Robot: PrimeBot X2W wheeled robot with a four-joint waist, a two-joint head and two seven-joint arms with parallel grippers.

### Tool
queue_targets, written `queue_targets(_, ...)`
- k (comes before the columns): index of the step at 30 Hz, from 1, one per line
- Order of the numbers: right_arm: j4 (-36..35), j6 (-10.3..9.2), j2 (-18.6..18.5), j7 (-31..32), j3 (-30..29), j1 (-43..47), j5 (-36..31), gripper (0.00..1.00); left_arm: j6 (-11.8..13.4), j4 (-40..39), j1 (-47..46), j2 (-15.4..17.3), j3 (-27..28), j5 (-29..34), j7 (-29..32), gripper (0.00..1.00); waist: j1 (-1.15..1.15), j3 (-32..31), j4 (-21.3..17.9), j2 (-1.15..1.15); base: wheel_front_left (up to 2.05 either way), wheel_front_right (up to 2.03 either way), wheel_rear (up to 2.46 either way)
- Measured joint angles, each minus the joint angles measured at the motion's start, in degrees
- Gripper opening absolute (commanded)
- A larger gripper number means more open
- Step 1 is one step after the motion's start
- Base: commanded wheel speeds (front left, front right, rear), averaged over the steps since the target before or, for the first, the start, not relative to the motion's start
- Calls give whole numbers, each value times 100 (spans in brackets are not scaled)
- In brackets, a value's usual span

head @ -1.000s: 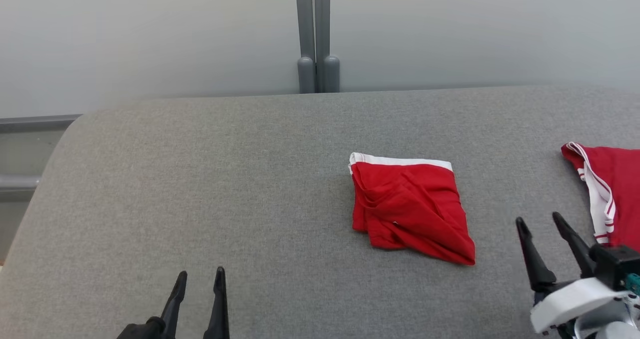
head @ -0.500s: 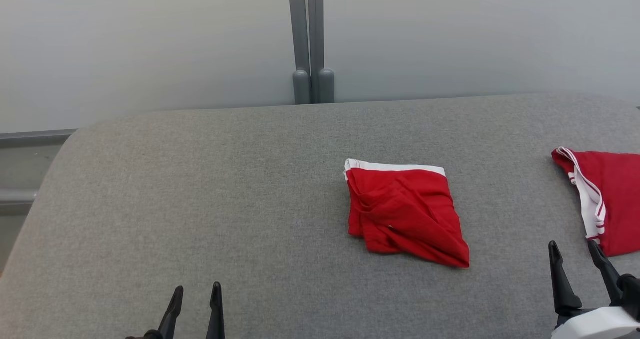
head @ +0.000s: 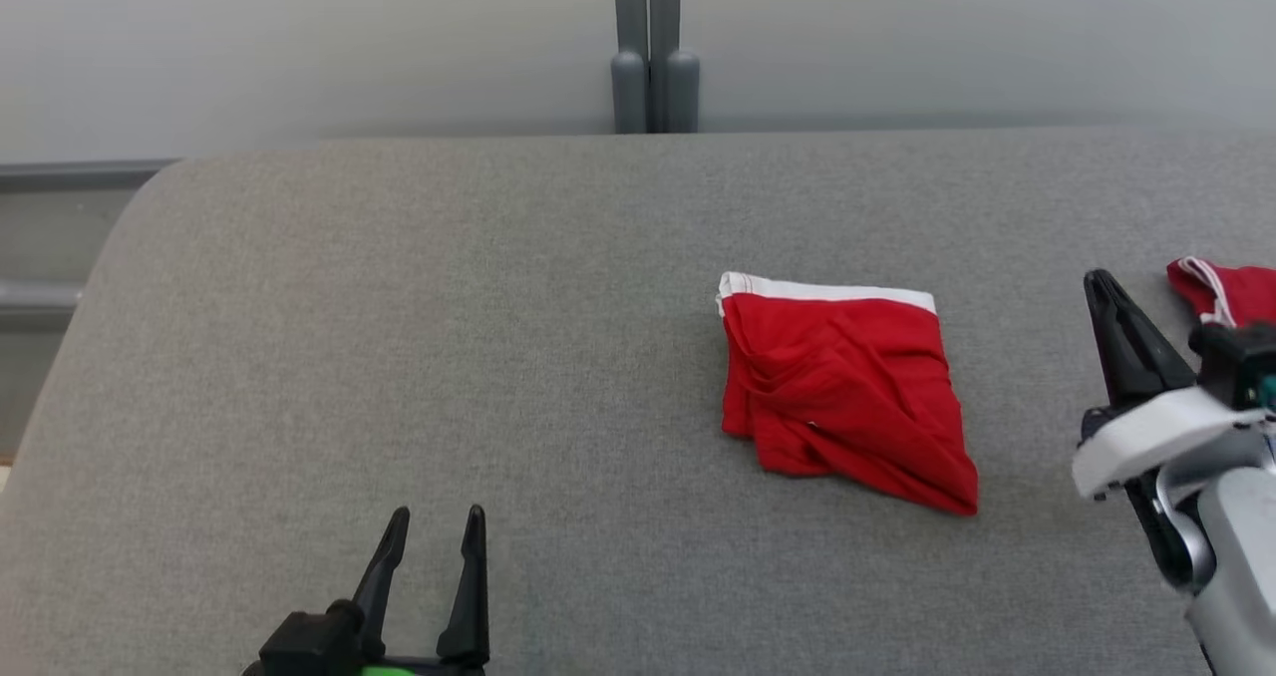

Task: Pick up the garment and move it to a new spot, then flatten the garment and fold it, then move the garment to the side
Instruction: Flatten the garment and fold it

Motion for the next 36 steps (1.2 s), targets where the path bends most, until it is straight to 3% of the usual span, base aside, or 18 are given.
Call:
queue_targets(7,1299,0,-18,120,906,-1106,287,0,43,46,-328,-1,-235,-131,0,100,0,504,281,0,0,0,0)
queue_targets(15,2201,0,98,64,1906,-1371,816,0,129,75,-430,-1,-245,-170,0,100,0,727,650,0,0,0,0)
queue_targets(22,2086,0,-124,-62,2616,-1374,1323,0,133,62,-419,-1,-197,-170,0,100,0,683,628,0,0,0,0)
queue_targets(36,971,0,-692,-109,4065,-1204,2448,0,138,87,-389,-1,-205,-172,0,100,0,586,508,0,0,0,0)
